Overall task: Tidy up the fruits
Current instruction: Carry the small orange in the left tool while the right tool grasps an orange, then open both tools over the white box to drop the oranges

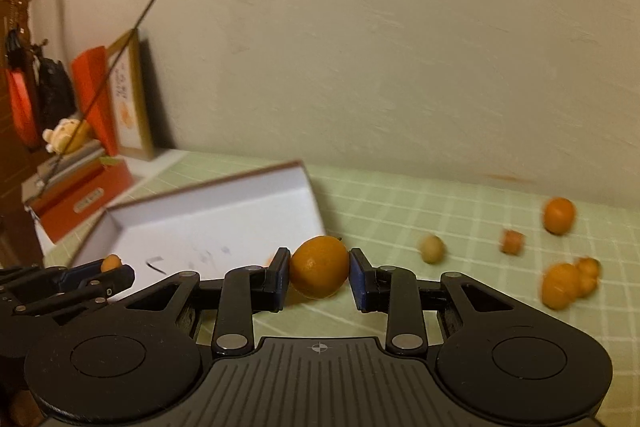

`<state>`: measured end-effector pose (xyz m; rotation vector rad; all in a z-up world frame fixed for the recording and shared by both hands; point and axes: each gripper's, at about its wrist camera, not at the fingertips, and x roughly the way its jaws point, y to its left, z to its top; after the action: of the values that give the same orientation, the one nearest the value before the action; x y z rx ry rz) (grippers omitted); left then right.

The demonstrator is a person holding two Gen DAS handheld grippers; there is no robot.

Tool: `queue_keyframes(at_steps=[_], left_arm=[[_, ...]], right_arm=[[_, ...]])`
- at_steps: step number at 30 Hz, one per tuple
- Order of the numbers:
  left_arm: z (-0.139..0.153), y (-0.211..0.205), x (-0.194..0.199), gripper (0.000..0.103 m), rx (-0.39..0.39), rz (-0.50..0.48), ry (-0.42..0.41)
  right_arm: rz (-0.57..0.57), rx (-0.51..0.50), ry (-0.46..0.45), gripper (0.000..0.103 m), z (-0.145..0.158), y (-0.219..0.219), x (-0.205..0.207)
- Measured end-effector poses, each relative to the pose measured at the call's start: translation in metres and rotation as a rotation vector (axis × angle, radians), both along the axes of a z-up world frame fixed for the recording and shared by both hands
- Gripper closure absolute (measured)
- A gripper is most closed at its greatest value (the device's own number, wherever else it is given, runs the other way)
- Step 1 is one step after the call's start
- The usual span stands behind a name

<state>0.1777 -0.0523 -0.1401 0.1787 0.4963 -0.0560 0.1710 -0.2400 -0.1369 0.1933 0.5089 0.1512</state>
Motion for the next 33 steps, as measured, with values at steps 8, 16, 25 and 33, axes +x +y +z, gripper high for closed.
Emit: queue_keyframes(at_steps=[8, 16, 25, 33], left_arm=[[-0.001, 0.034, 0.025, 0.093, 0.012, 0.109, 0.013], [-0.012, 0.055, 0.048, 0.093, -0.006, 0.187, 0.06], [-0.018, 0.055, 0.059, 0.093, 0.002, 0.204, 0.073], [-0.013, 0.059, 0.059, 0.017, -0.003, 0.3, 0.057]], right_arm=[[0.091, -0.018, -0.005, 0.071, -0.002, 0.032, 0.045], [0.121, -0.033, 0.035, 0.071, -0.02, 0.049, 0.085], [0.104, -0.022, 0.058, 0.071, -0.028, 0.046, 0.097], [0.071, -0.019, 0.007, 0.008, -0.018, 0.046, 0.093]])
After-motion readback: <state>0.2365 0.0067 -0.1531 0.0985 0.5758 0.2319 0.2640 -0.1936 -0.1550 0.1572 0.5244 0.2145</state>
